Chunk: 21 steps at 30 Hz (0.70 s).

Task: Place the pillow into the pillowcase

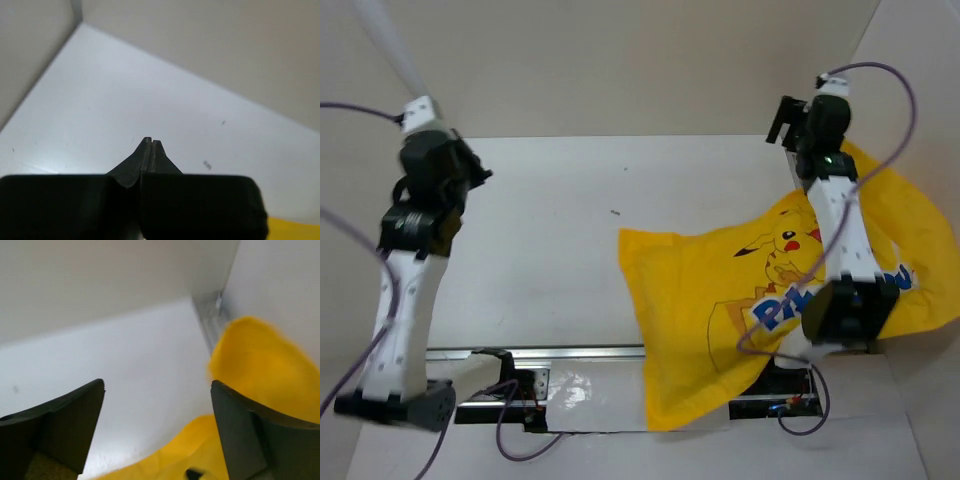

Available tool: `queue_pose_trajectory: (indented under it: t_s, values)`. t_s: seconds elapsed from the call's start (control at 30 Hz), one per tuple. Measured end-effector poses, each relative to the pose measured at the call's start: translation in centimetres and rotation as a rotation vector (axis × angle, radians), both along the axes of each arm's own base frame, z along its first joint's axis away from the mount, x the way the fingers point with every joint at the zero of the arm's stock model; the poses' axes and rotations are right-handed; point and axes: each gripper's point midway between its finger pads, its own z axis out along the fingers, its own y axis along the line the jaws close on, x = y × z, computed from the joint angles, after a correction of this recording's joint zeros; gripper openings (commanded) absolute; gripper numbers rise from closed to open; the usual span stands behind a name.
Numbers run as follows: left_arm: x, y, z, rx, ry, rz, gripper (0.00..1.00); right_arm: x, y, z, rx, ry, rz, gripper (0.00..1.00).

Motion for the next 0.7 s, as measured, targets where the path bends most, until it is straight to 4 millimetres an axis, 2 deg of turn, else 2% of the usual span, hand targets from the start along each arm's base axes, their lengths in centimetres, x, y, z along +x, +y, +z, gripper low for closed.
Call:
queue_pose_trajectory:
  t_s: [0.03, 0.07, 0.13, 0.17, 0.2, 0.23, 0.27, 0.33, 0.43, 0.5, 0.53, 0.6, 0.7]
  values:
    - [2.2, -0.6, -2.8, -0.003, 0.081, -0.021, 0.0, 3.6, 0.3, -4.7, 0.012, 0.114, 0.035, 1.0]
    - [4.6, -1.3, -5.8, -0.007, 0.167, -0.045, 0.0, 5.8, 0.4, -8.0, 0.029, 0.199, 0.053, 1.0]
    - [7.7, -2.3, -11.3, -0.024, 0.315, -0.082, 0.24, 10.1, 1.1, -14.7, 0.057, 0.358, 0.097, 1.0]
    - [8.4, -2.7, -13.5, -0.028, 0.372, -0.095, 0.57, 11.0, 1.3, -17.1, 0.063, 0.403, 0.105, 1.0]
    - [8.6, -3.0, -15.1, -0.032, 0.415, -0.106, 0.81, 10.9, 1.8, -19.2, 0.069, 0.451, 0.116, 1.0]
    - [8.5, -3.1, -15.8, -0.036, 0.435, -0.113, 0.99, 10.2, 2.3, -20.7, 0.074, 0.497, 0.126, 1.0]
    - [8.3, -3.2, -16.0, -0.036, 0.442, -0.12, 1.0, 9.5, 2.9, -20.9, 0.075, 0.514, 0.139, 1.0]
    - [8.2, -3.6, -14.4, -0.047, 0.383, -0.141, 1.0, 8.8, 4.1, -19.4, 0.067, 0.488, 0.171, 1.0]
    - [7.6, -4.5, -11.8, -0.059, 0.289, -0.186, 1.0, 7.1, 6.7, -14.6, 0.05, 0.404, 0.25, 1.0]
    - [7.0, -5.4, -11.1, -0.064, 0.252, -0.226, 1.0, 5.5, 8.5, -11.7, 0.048, 0.353, 0.29, 1.0]
    - [6.7, -5.9, -11.3, -0.066, 0.249, -0.244, 1.0, 4.7, 9.4, -11.1, 0.055, 0.339, 0.301, 1.0]
    - [6.3, -7.2, -12.8, -0.071, 0.273, -0.292, 1.0, 2.3, 11.0, -11.5, 0.089, 0.346, 0.313, 1.0]
    - [5.5, -8.8, -16.7, -0.09, 0.361, -0.34, 1.0, -1.9, 12.5, -15.8, 0.154, 0.467, 0.3, 1.0]
